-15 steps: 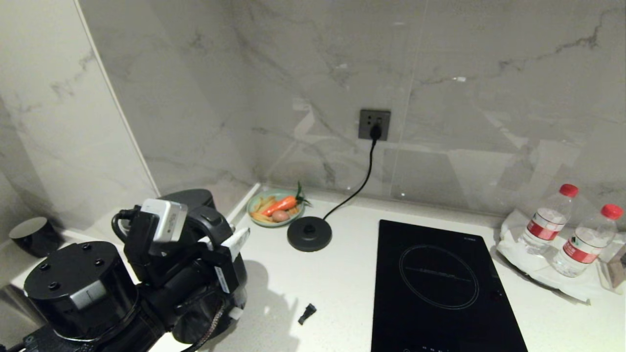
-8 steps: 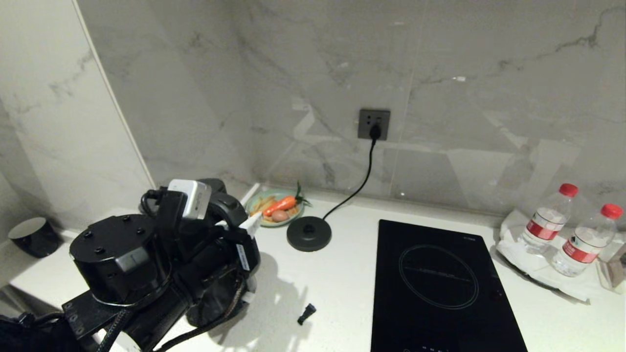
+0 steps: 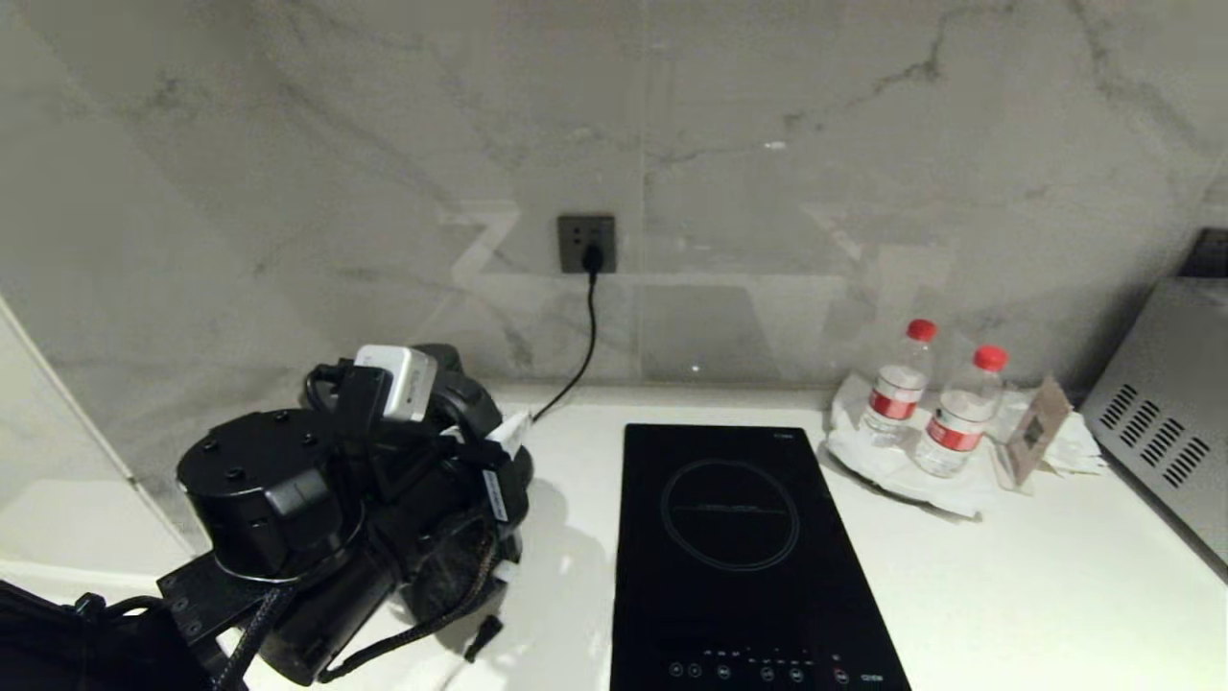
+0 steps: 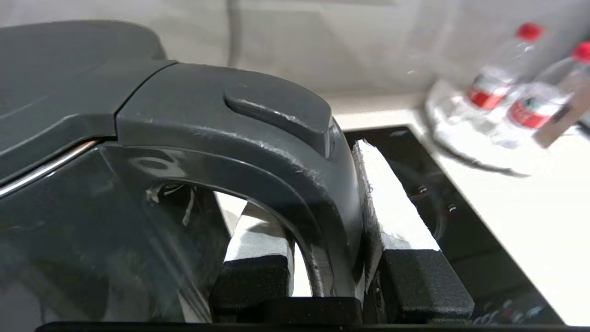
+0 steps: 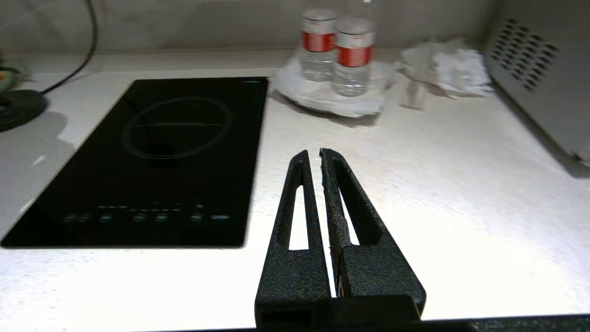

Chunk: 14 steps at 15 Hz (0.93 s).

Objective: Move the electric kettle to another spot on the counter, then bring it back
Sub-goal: Place it on the power base

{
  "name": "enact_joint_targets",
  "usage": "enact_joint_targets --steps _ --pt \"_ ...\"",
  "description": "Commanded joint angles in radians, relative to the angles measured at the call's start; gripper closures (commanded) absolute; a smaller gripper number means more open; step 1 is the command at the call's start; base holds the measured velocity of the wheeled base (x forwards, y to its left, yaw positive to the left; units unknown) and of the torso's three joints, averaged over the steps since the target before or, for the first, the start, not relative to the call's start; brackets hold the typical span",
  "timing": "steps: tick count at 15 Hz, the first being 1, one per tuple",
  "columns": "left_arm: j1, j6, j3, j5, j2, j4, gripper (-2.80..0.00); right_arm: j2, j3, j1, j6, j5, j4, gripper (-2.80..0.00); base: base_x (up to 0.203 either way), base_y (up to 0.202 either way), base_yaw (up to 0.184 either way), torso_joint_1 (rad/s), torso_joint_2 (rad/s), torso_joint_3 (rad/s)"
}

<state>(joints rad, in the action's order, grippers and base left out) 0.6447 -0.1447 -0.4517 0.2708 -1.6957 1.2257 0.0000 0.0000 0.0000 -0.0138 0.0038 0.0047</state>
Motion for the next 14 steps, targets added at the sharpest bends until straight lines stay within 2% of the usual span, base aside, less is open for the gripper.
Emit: enact_joint_targets --steps 1,2,5,6,9,14 --pt "-0.002 0.000 -0.042 0.020 -0.033 0.008 0.00 0.000 0.000 0.000 0.000 0.001 0.000 0.00 0.003 0.002 -0.091 0.002 -0.01 -0.002" --pt "-0.002 0.001 -0.070 0.033 -0.048 0.004 0.00 0.000 0.000 0.000 0.000 0.001 0.000 0.00 0.000 0.000 0.000 0.000 0.00 0.000" --pt "0.000 0.013 -0.165 0.148 -0.069 -0.085 0.00 0.000 0.000 0.000 0.000 0.001 0.000 0.00 0.000 0.000 0.000 0.000 0.00 0.000" --pt "-0.001 0.050 -0.163 0.148 -0.071 -0.088 0.00 0.000 0.000 0.000 0.000 0.001 0.000 0.00 0.000 0.000 0.000 0.000 0.00 0.000" --pt "0.000 0.095 -0.148 0.151 -0.114 -0.070 0.00 0.000 0.000 0.000 0.000 0.001 0.000 0.00 0.000 0.000 0.000 0.000 0.00 0.000" --pt "0.000 0.114 -0.145 0.148 -0.114 -0.029 0.00 0.000 0.000 0.000 0.000 0.001 0.000 0.00 0.000 0.000 0.000 0.000 0.00 0.000"
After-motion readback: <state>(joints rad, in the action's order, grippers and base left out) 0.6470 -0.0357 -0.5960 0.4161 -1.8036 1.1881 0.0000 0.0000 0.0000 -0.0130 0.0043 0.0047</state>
